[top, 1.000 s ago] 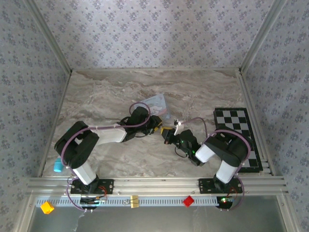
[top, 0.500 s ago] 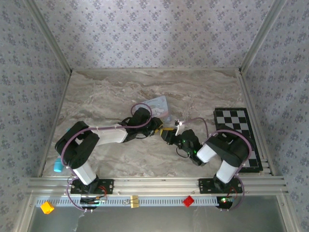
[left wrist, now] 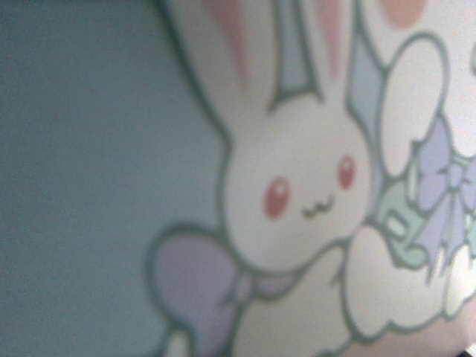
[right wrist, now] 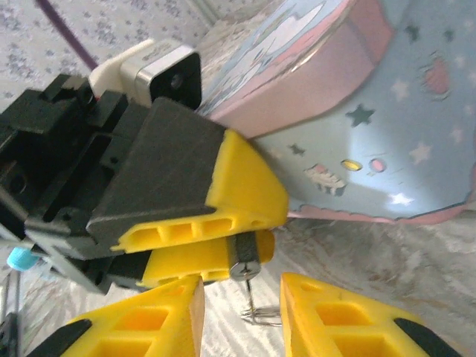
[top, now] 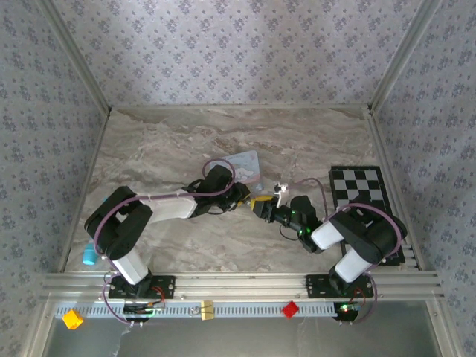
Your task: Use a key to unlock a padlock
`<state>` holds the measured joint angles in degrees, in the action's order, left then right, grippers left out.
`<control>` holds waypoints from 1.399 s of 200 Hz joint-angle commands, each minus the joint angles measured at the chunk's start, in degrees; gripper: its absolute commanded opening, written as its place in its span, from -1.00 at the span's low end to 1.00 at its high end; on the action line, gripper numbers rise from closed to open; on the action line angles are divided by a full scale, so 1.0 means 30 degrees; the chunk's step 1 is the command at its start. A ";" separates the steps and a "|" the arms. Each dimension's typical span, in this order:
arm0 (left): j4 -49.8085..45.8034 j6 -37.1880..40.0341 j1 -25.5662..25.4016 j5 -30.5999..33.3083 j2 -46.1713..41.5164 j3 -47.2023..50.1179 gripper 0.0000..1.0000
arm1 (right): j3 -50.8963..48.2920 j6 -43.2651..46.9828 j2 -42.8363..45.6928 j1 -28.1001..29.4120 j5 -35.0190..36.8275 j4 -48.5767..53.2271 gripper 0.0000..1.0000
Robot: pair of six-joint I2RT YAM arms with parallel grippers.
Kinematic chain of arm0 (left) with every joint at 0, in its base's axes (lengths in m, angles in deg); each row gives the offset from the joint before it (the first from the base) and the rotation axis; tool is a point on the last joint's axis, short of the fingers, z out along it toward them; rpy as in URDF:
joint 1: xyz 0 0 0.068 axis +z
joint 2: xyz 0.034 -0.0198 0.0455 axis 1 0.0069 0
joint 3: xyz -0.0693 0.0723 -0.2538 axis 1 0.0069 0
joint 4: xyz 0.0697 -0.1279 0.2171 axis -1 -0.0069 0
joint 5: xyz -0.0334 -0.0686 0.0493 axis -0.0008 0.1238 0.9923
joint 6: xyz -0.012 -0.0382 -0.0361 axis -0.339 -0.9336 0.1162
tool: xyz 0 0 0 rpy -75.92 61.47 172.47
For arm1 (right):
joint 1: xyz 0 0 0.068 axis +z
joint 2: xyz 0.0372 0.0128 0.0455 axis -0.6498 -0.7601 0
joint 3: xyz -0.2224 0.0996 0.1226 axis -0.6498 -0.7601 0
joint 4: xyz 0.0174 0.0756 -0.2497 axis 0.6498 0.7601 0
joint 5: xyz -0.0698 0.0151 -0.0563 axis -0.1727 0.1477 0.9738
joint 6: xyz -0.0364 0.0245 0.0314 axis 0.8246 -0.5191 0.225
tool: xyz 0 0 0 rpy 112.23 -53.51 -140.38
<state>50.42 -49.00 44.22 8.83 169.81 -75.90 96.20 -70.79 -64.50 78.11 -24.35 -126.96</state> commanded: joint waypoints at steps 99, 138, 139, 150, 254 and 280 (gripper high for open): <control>-0.3691 0.1938 0.1116 -0.1723 -0.0808 -0.2051 -0.47 | 0.0073 1.6224 0.4087 0.6848 1.2810 0.5467 -0.20; -0.5042 0.2776 0.1868 -0.3104 -0.0828 -0.2815 -0.47 | 0.1105 2.2425 -0.0382 0.9127 1.6832 0.1375 -0.01; -0.5105 0.2821 0.1892 -0.3157 -0.0826 -0.2861 -0.47 | 0.1110 2.2573 -0.0516 0.9183 1.6892 0.1179 -0.01; -0.5570 0.2993 0.2138 -0.3906 -0.0653 -0.3208 -0.47 | 0.1266 2.3967 -0.1655 0.9537 1.7569 -0.0584 0.05; -0.8886 0.4038 0.2447 -0.5203 -0.0236 -0.5066 -0.46 | 0.2565 2.6855 -0.3434 0.9003 1.7734 -0.2265 -0.06; -0.9817 0.4513 0.2246 -0.4803 -0.0353 -0.5621 -0.46 | 0.2643 2.6749 -0.3579 0.8373 1.7460 -0.2021 -0.13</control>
<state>23.91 -37.48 51.46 -4.53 169.51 -89.27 103.28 8.35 -74.47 104.73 28.09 -131.92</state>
